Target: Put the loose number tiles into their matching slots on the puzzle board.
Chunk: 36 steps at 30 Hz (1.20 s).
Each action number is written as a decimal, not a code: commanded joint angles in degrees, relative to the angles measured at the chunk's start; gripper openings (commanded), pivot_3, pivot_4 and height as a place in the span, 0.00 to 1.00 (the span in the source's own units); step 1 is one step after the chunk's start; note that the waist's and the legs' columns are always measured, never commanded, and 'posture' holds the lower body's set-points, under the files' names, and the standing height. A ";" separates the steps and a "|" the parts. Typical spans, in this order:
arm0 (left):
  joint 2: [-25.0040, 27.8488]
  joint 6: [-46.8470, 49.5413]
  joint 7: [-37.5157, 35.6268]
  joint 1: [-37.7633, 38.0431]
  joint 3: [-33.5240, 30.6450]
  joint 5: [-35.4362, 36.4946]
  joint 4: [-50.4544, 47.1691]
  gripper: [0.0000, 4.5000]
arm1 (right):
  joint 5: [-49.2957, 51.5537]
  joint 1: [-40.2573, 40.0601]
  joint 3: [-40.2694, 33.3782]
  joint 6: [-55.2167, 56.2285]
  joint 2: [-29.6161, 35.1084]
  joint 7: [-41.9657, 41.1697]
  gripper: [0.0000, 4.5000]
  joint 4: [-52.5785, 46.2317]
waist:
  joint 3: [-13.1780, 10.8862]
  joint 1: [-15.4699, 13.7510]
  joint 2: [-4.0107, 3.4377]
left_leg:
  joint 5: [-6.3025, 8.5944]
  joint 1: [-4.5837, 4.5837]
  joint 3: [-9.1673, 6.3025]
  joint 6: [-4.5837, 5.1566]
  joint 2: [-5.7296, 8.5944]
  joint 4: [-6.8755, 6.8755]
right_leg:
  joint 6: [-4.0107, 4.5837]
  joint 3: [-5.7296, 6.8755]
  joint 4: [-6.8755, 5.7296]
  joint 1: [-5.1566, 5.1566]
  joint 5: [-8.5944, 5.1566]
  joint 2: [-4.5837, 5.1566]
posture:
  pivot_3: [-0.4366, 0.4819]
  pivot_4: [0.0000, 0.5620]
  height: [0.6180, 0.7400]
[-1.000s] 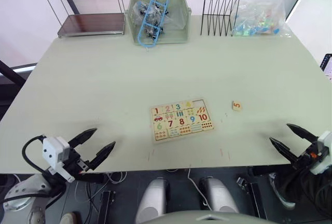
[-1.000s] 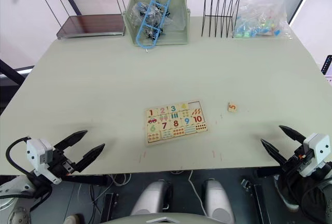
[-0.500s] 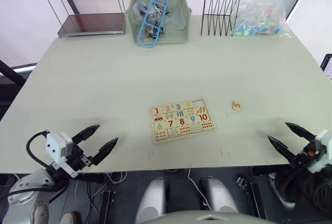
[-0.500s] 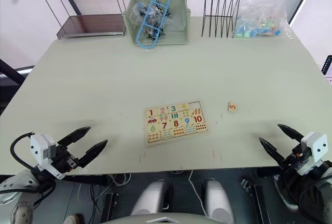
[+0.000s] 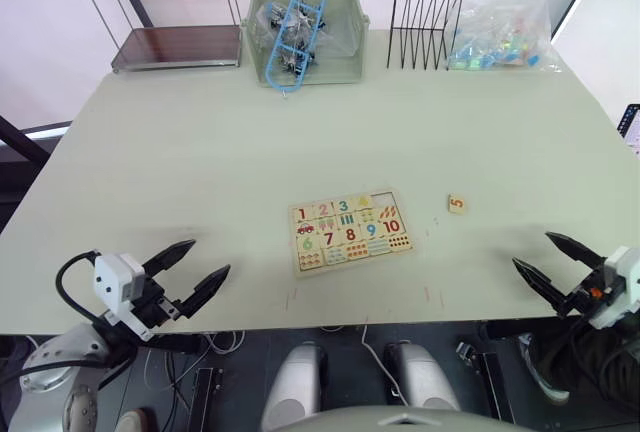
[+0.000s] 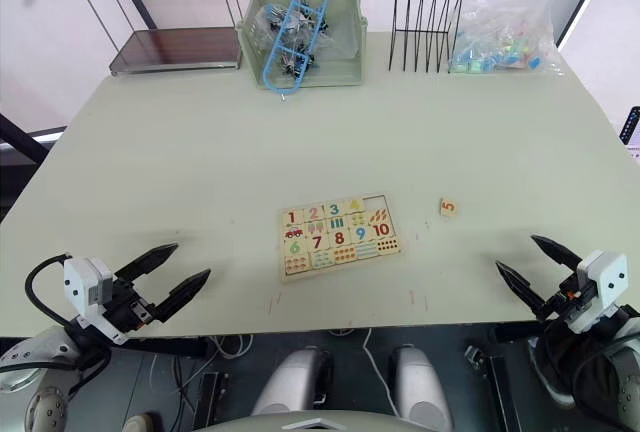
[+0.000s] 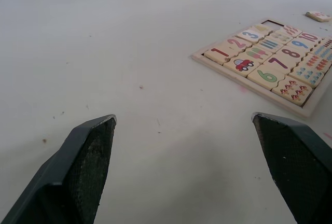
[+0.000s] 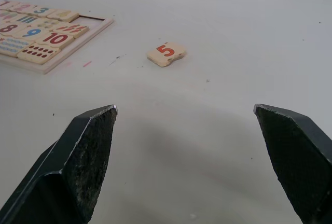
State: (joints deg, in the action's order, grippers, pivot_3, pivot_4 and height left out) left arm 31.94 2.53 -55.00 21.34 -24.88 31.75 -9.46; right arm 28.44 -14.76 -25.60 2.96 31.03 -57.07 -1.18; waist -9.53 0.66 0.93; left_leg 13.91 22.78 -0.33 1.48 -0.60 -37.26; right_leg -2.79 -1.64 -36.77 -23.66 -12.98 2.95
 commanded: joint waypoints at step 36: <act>13.06 5.19 -25.40 -15.22 7.97 4.99 2.54 1.00 | -7.54 26.25 16.46 -10.20 13.74 -5.89 0.98 10.56 | 0.01 0.21 -0.01 | 0.00 0.00 0.01 0.01 0.02 -0.10 | 0.05 0.02 -0.06 0.04 0.07 -0.08 | 0.48 0.27 1.00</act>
State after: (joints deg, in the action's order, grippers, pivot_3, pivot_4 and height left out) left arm 44.06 7.44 -79.09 6.48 -17.02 35.68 -5.34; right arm 21.46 10.12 -9.93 -6.99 43.67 -61.24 9.10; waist -9.53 0.87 0.93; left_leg 13.91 22.76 -0.32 1.49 -0.59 -37.36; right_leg -2.74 -1.62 -36.83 -23.63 -12.91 2.85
